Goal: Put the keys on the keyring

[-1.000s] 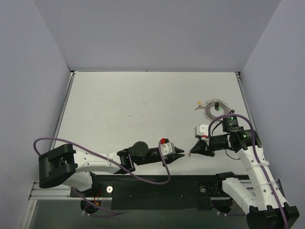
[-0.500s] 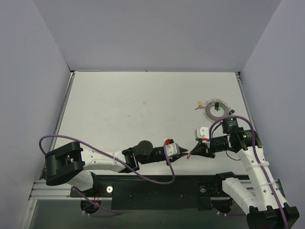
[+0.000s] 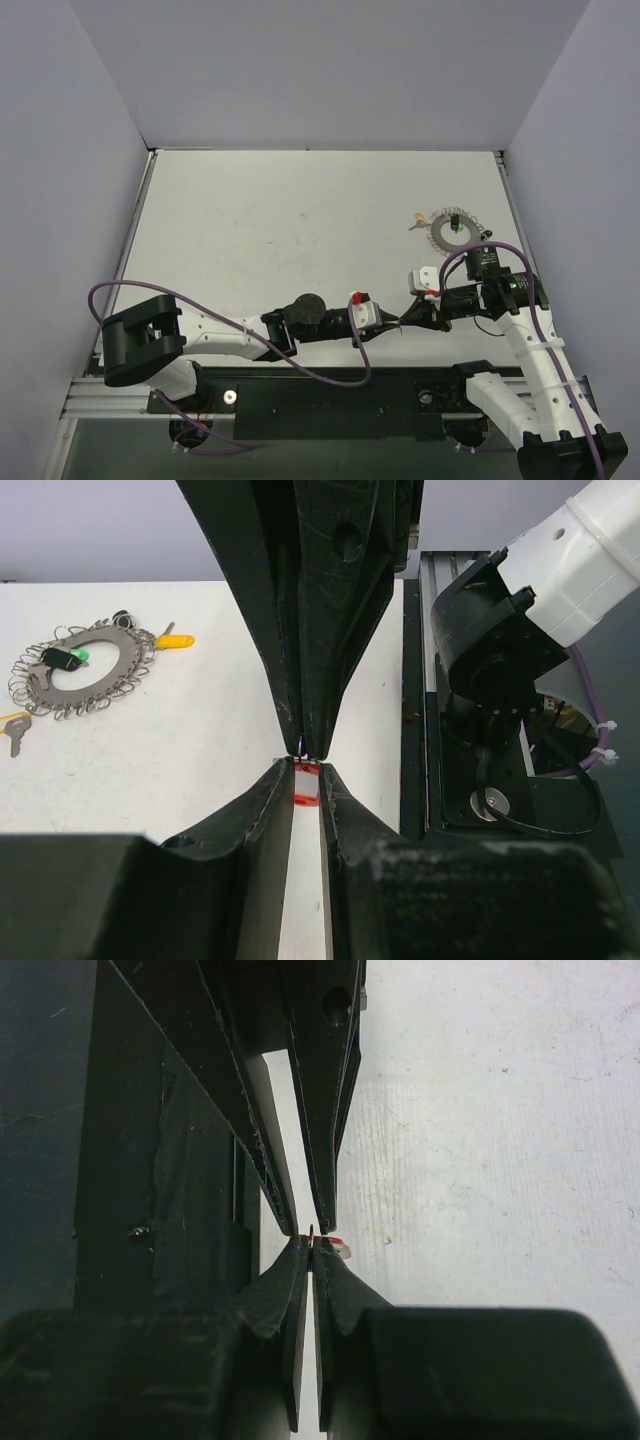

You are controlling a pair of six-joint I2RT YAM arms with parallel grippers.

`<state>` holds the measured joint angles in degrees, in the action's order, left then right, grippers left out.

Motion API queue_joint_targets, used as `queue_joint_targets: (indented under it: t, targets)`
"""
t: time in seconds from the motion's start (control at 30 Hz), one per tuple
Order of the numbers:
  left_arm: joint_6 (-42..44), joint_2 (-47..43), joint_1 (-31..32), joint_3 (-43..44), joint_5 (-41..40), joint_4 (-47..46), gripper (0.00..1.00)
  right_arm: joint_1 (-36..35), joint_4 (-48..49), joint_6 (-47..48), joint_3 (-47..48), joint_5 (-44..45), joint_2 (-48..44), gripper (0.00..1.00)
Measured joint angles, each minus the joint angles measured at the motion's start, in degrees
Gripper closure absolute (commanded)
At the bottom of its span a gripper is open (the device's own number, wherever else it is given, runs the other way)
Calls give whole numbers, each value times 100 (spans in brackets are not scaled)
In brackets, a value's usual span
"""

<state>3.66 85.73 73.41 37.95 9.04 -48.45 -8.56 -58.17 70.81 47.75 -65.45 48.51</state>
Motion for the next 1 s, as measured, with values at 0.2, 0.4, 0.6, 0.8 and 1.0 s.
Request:
queue_joint_targets:
  t: [0.2, 0.4, 0.6, 0.8, 1.0]
  targets:
    - [-7, 74, 0, 55, 17, -11, 75, 15, 0, 0, -2, 0, 0, 100]
    - [-20, 76, 0, 57, 15, -15, 85, 28, -2, 0, -9, -2, 0, 100]
    - [-61, 76, -2, 70, 15, -2, 100, 28, -42, 20, -17, -2, 0, 100]
    - [-199, 76, -2, 70, -2, 7, 100, 31, -46, 26, -35, -9, 0, 92]
    - [-444, 76, -2, 70, -142, 4, 100, 68, -57, 20, -44, -46, 0, 82]
